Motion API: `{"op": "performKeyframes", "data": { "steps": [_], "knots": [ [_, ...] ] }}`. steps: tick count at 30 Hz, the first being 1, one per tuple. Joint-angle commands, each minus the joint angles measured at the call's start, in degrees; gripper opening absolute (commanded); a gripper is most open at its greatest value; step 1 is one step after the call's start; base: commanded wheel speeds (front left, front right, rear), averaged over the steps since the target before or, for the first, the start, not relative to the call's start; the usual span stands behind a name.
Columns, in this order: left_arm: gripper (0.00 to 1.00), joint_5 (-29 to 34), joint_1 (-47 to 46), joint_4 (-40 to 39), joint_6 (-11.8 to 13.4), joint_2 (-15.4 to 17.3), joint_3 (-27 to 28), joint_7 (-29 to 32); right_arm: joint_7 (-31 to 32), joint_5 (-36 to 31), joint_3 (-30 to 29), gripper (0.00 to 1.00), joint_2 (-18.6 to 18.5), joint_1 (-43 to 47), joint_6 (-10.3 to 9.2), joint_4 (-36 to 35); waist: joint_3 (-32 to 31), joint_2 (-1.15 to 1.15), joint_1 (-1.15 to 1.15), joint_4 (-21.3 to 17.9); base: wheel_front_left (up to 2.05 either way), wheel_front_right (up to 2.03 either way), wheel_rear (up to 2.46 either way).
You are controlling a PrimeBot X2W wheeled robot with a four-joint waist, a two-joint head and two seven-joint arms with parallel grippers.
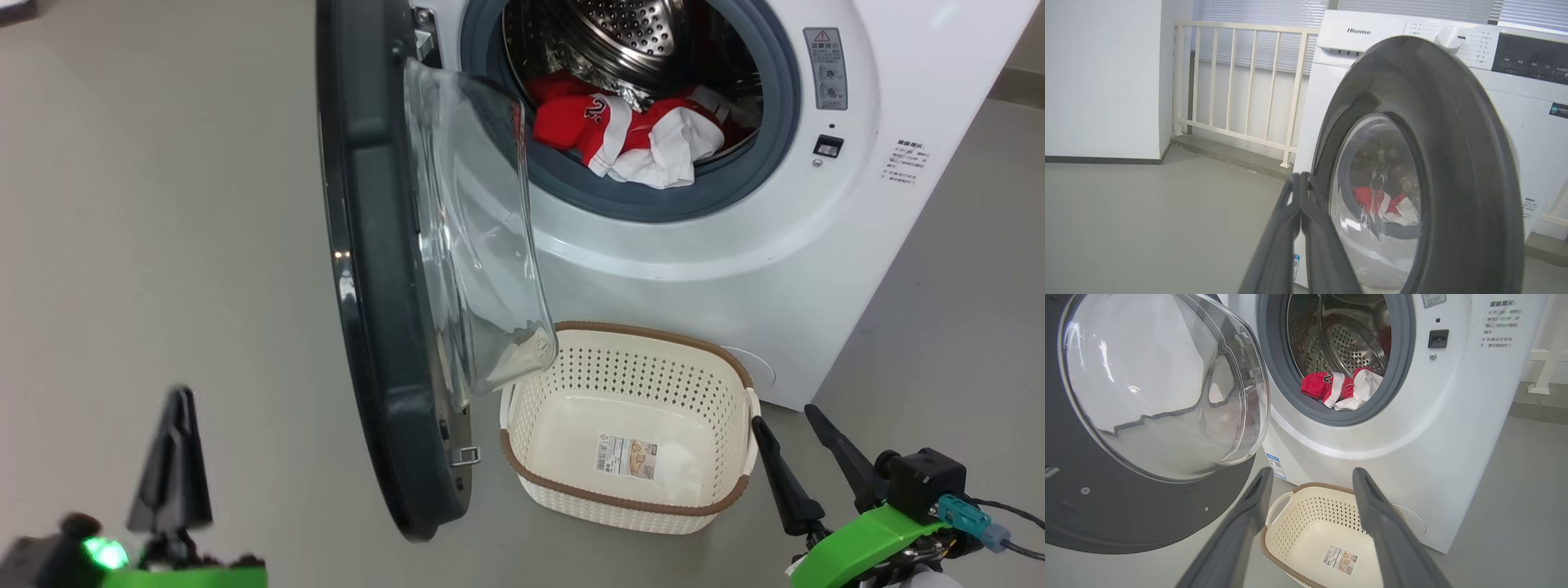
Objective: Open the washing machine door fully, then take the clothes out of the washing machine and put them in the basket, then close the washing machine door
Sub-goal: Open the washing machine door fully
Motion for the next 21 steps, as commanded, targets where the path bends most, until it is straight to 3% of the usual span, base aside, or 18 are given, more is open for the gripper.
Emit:
{"op": "performKeyframes", "data": {
  "steps": [1, 5, 11, 16, 21],
  "knots": [
    [0.0, -1.17, -3.41, -6.15, -0.17, 0.73, 1.82, -0.46, -0.69, -0.52, 1.3, 1.0, -0.26, -0.73, 0.57, -1.51, 0.13, 0.0, 0.0, 0.01, 0.0, 0.0, 0.0],
    [0.0, -2.21, -3.76, -13.39, -0.15, 0.73, -0.74, -0.46, -0.69, -0.51, 1.36, 1.0, -0.4, -0.99, 0.57, -1.63, 0.28, 0.0, 0.0, 0.04, 0.0, 0.0, 0.0],
    [0.0, -0.83, -2.8, -19.62, -0.15, 0.72, -10.78, -0.46, -0.69, -0.69, 1.29, 1.0, -0.53, -1.39, 0.57, -1.91, 0.53, 0.0, 0.0, -0.05, 0.0, 0.0, 0.0],
    [0.0, -0.8, -1.25, -17.69, -0.16, 0.72, -20.57, -0.46, -0.69, -1.22, 1.26, 1.0, -0.7, -1.48, 0.57, -1.95, 0.75, 0.0, 0.0, -0.08, 0.0, 0.0, 0.0],
    [0.0, -1.59, -0.55, -10.65, -0.16, 0.72, -27.23, -0.46, -0.69, -1.78, 1.25, 1.0, -0.71, -1.67, 0.57, -2.04, 0.91, 0.0, 0.0, -0.15, 0.0, 0.0, 0.0]
  ]
}}
